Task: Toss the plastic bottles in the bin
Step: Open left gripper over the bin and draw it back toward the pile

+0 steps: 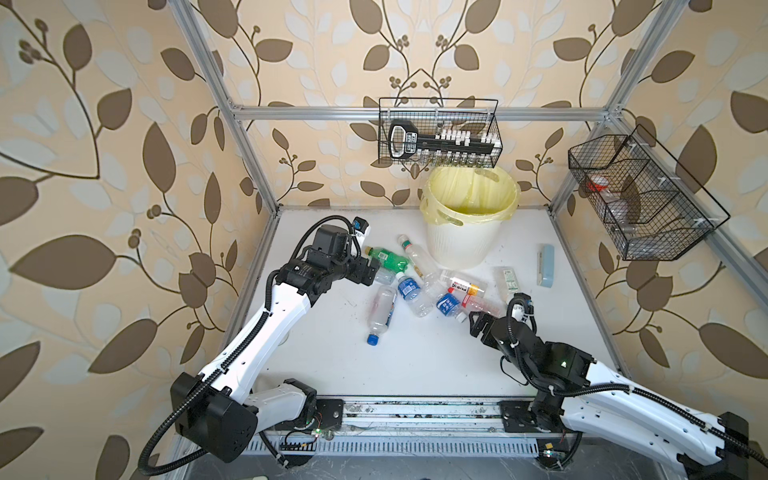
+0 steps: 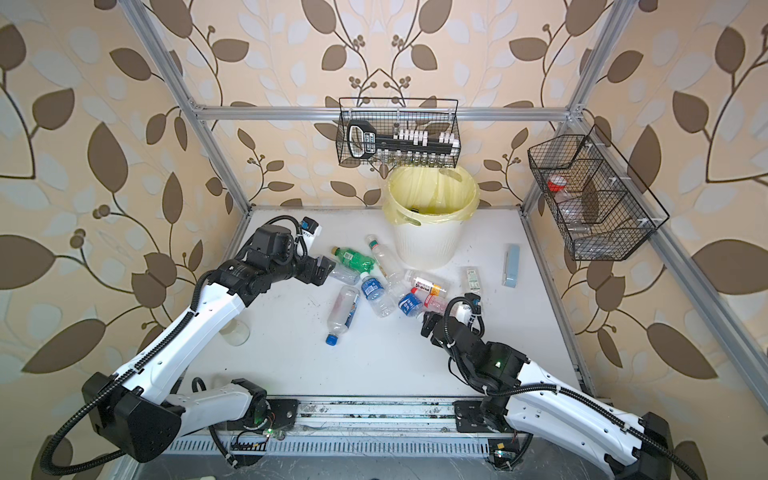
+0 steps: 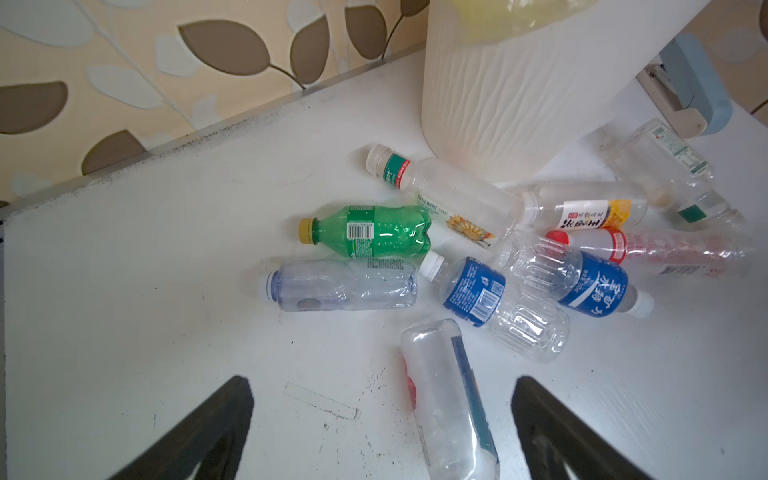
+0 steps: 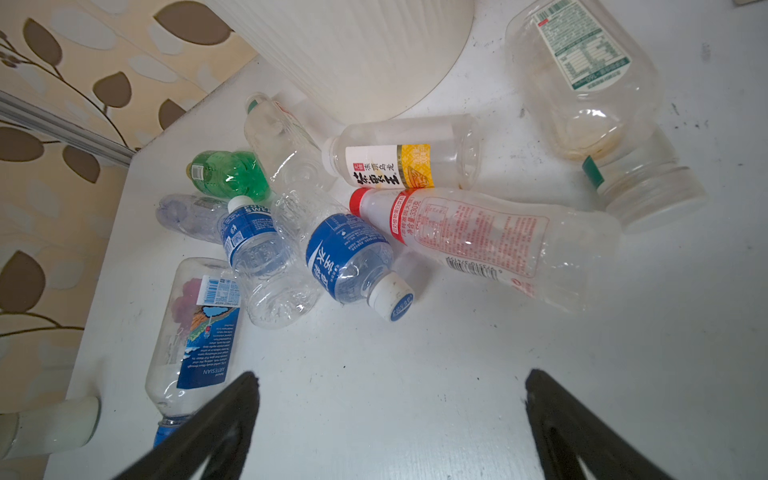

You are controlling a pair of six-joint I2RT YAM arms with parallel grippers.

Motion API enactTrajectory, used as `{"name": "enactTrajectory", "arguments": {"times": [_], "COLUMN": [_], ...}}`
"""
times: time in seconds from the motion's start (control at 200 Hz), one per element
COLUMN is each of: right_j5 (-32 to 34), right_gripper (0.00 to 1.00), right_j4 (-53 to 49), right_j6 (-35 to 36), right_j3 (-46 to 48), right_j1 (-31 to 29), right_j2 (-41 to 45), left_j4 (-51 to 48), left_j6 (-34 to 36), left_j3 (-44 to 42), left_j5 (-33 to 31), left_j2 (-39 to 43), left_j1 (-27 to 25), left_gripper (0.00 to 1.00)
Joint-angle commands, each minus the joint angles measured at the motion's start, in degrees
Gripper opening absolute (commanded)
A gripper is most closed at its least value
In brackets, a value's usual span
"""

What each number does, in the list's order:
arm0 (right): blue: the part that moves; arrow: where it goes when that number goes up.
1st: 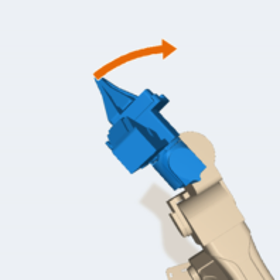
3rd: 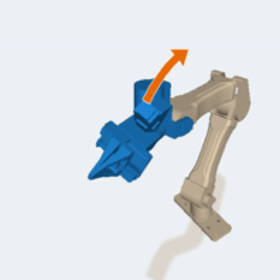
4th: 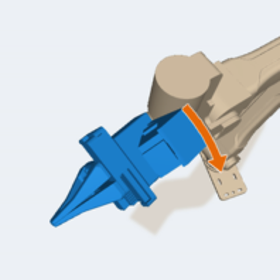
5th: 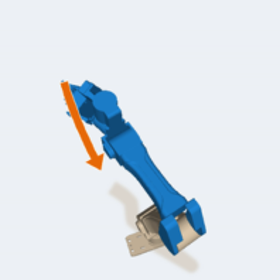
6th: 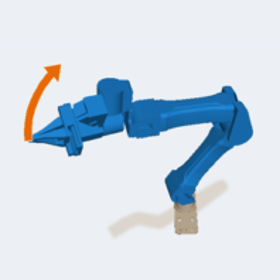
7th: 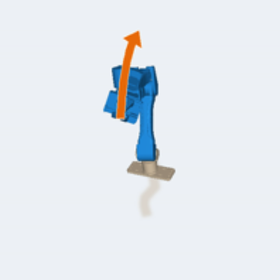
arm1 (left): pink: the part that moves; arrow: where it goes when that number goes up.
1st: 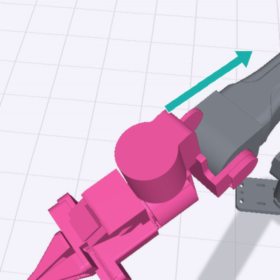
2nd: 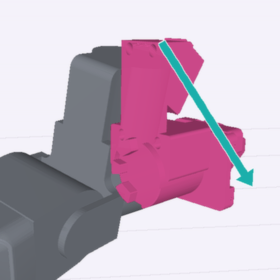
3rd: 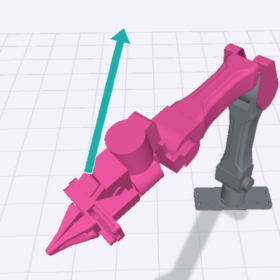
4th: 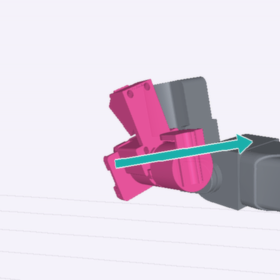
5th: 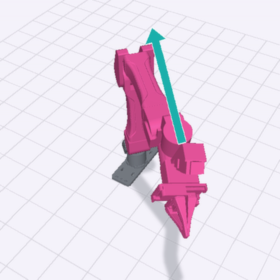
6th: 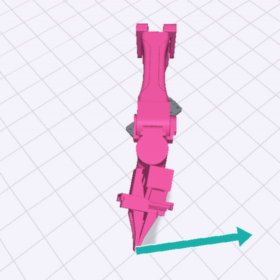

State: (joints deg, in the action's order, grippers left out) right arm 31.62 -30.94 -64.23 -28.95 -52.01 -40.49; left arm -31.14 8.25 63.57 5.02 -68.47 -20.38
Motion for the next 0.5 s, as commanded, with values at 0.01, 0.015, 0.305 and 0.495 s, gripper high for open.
{"name": "enactTrajectory", "arguments": {"times": [0.01,0.015,0.305,0.495], "right_j5": [-1.2,-1.1,0.3,-0.1], "right_gripper": [1.0,1.0,1.0,1.0], "right_j4": [0.7,0.8,2.4,4.3], "right_j6": [-1.2,-1.2,-2.1,-2.7], "right_j3": [-1.4,-1.4,-3.6,-6.2], "right_j1": [-0.8,-0.8,-2.5,-4.6], "right_j2": [-1.4,-1.5,-5.3,-10.0], "left_j4": [2.5,2.5,1.8,4.4], "left_j6": [2.4,2.3,4.4,4.2], "left_j3": [-3.5,-3.6,-6.5,-11.7], "left_j5": [2.1,2.3,6.9,8.2], "left_j2": [1.2,1.2,0.3,1.4], "left_j1": [2.7,2.8,6.4,8.9], "left_gripper": [0.99,0.99,0.99,0.99]}}
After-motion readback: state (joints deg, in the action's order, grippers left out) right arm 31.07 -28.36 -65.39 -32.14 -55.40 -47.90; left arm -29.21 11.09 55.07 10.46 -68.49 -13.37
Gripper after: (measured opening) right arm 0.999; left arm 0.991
